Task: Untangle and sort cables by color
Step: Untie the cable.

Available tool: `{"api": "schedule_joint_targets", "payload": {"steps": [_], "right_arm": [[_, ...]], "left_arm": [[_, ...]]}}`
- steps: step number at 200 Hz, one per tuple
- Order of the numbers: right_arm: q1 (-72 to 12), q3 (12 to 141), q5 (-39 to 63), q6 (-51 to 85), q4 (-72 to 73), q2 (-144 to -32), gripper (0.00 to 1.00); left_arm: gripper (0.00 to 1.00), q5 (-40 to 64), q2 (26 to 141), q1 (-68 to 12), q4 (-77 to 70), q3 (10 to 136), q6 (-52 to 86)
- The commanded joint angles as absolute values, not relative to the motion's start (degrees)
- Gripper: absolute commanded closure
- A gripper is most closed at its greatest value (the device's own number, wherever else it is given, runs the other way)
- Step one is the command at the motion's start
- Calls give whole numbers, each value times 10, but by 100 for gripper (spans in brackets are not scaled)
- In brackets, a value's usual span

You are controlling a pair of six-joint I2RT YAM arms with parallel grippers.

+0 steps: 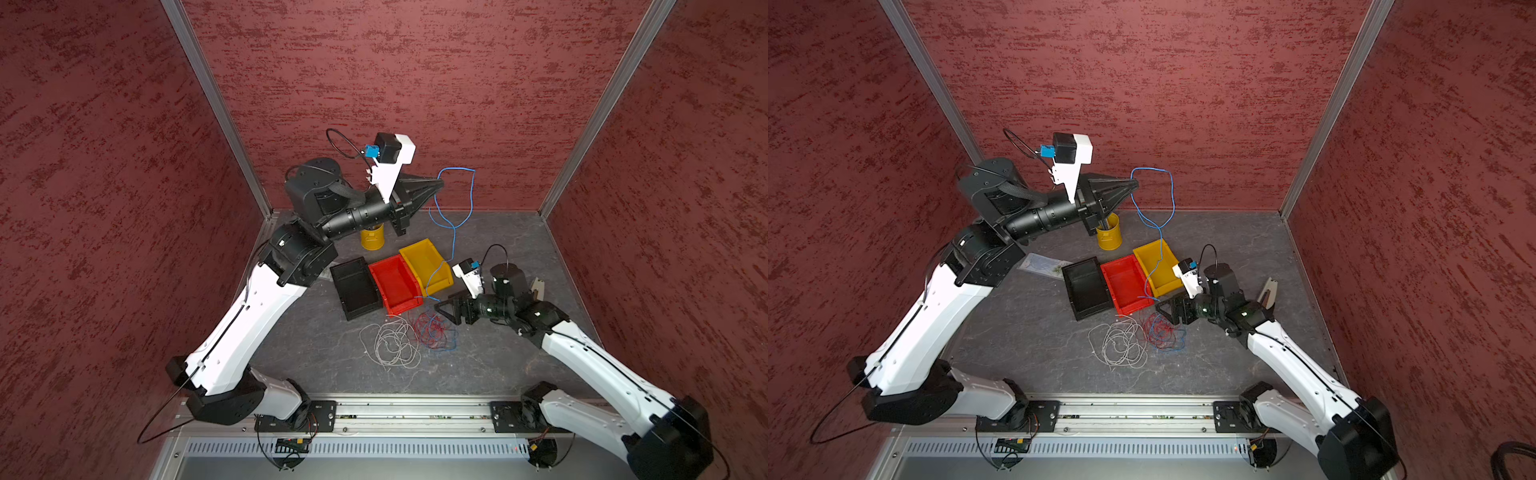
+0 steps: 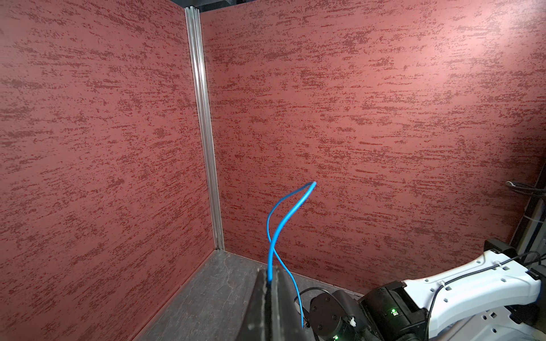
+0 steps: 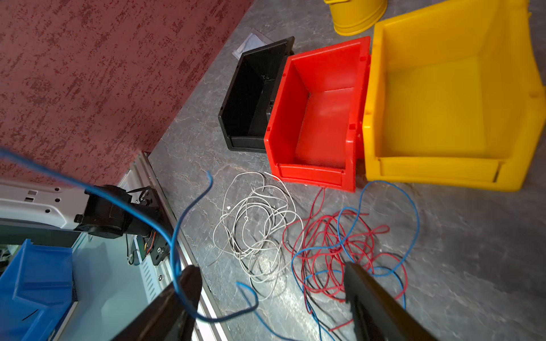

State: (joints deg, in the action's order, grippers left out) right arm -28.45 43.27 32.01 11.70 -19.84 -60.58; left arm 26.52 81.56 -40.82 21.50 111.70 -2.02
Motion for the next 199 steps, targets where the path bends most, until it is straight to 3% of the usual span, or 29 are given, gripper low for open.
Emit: {"api": "schedule_joint_targets", "payload": {"steps": [1, 17, 49, 57, 97, 162, 199], "right_arm": [[-298, 434, 334, 109, -134, -633, 26], [-305, 437, 337, 103, -130, -653, 40], [-307, 430, 318, 101, -135, -664, 83], [-307, 428, 306, 104, -139, -662, 100], [-307, 429, 268, 110, -168, -658, 100], [-306, 397, 53, 200, -251, -672, 100], [-305, 386, 46, 231, -235, -678, 100]], "left_arm": [[100, 261, 804, -400, 214, 1112, -26], [100, 263, 803, -396, 212, 1112, -24], [100, 268, 802, -382, 214, 1111, -22], [100, 270, 802, -378, 214, 1109, -20], [100, 280, 792, -357, 190, 1085, -5], [100, 283, 777, -296, 204, 1090, 0], [100, 287, 763, -261, 224, 1093, -7]]}}
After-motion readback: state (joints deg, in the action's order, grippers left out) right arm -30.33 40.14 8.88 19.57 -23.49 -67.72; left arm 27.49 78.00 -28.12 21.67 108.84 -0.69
